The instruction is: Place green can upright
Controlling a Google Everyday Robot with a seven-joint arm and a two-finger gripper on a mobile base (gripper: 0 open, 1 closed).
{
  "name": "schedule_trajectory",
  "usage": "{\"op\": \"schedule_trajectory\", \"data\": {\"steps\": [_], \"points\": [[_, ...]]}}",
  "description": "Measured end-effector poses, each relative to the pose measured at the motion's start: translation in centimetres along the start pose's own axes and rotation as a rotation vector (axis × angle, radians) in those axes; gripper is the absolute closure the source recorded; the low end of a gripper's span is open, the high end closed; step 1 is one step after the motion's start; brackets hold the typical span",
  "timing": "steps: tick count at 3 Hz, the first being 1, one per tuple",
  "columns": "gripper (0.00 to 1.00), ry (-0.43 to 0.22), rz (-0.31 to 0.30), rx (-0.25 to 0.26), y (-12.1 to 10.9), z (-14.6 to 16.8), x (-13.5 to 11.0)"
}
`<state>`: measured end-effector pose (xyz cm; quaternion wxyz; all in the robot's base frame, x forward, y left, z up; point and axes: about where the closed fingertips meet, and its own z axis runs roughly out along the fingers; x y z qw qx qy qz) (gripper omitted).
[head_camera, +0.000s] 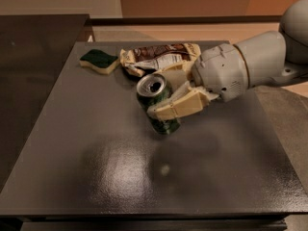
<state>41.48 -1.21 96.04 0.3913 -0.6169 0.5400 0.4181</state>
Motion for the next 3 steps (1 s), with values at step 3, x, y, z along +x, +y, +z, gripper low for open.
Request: {"op": "schedule_trajectory", "data": {"steps": [3], "points": [[1.00,-0.247,0.002,0.082,0.3,-0.8,3.3]]}}
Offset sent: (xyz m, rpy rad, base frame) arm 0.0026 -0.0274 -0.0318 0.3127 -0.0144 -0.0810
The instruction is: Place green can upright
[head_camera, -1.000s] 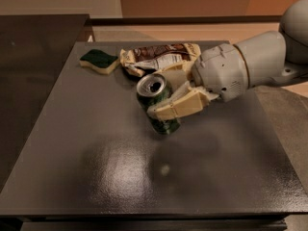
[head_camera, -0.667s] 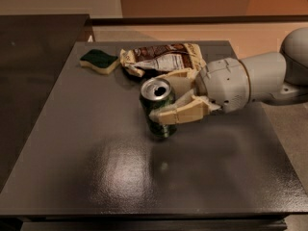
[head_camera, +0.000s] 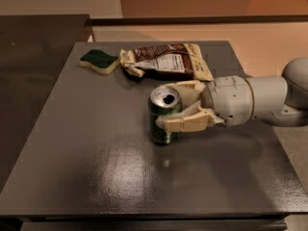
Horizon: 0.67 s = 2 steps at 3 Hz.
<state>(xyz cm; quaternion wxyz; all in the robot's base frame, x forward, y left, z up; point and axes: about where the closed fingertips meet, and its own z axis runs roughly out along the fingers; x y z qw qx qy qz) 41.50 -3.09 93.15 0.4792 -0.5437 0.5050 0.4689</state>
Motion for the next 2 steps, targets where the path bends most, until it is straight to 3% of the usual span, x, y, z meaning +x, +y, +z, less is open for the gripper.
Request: {"op": "schedule_trajectory", "data": {"steps": [1,2], "points": [[1.00,-0.027,0.034,0.023,0.05,-0.52,1.13],[0.84,-0.045,0.062,0.039,0.11,-0.86,1.89]]}}
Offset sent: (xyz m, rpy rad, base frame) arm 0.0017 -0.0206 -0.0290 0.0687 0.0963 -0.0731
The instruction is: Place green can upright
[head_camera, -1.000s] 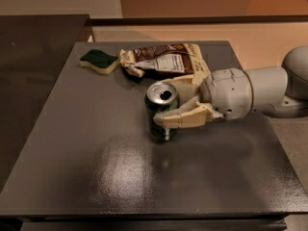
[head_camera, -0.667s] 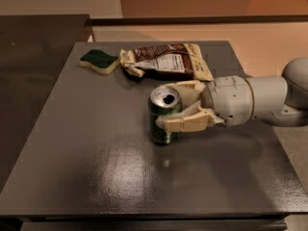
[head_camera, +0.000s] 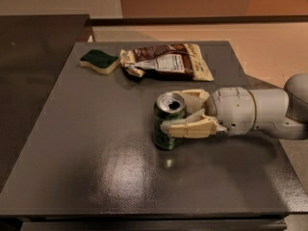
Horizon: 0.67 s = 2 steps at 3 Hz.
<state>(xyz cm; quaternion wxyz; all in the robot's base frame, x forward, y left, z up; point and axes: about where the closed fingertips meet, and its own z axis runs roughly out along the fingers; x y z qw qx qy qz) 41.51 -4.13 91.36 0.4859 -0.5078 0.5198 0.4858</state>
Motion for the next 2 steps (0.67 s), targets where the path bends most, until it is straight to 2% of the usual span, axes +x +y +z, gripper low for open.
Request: {"op": "schedule_trajectory", "data": {"steps": [2], "points": [[0.36,0.000,0.033,0.014,0.05,-0.12,1.21]]}}
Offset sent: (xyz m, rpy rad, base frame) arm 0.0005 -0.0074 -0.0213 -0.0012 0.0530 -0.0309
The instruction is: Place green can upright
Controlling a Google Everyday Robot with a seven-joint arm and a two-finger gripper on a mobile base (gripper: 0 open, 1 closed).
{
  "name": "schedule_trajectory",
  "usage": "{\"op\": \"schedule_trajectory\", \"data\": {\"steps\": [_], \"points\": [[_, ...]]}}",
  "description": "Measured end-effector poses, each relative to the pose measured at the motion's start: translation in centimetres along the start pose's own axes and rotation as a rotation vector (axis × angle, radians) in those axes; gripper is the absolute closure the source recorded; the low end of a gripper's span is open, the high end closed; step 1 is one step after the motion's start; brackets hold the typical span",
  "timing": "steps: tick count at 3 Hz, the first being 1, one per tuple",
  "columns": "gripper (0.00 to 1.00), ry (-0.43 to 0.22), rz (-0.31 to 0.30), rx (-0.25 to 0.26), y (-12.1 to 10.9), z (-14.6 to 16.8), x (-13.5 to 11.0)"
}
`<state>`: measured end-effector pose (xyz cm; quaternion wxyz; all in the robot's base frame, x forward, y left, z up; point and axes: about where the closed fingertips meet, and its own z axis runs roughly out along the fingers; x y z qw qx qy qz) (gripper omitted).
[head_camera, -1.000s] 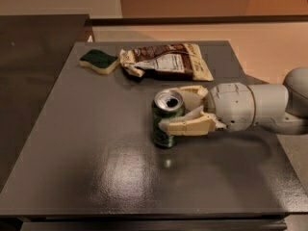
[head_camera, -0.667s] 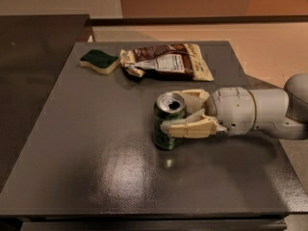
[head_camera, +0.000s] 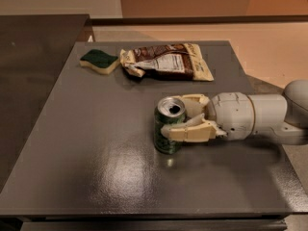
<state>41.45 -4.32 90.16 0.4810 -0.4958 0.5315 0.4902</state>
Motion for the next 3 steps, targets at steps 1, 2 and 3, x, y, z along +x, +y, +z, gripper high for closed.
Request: {"op": "schedule_trajectory", "data": {"steps": [1,2,3], "points": [[0.13,0.001,-0.003,-0.004,0.08,0.21,-0.15],[0.00,0.002,-0.005,-0.008,0.15,0.40,-0.24],[0.00,0.002,-0.005,-0.008,0.16,0.41,-0.24]]}}
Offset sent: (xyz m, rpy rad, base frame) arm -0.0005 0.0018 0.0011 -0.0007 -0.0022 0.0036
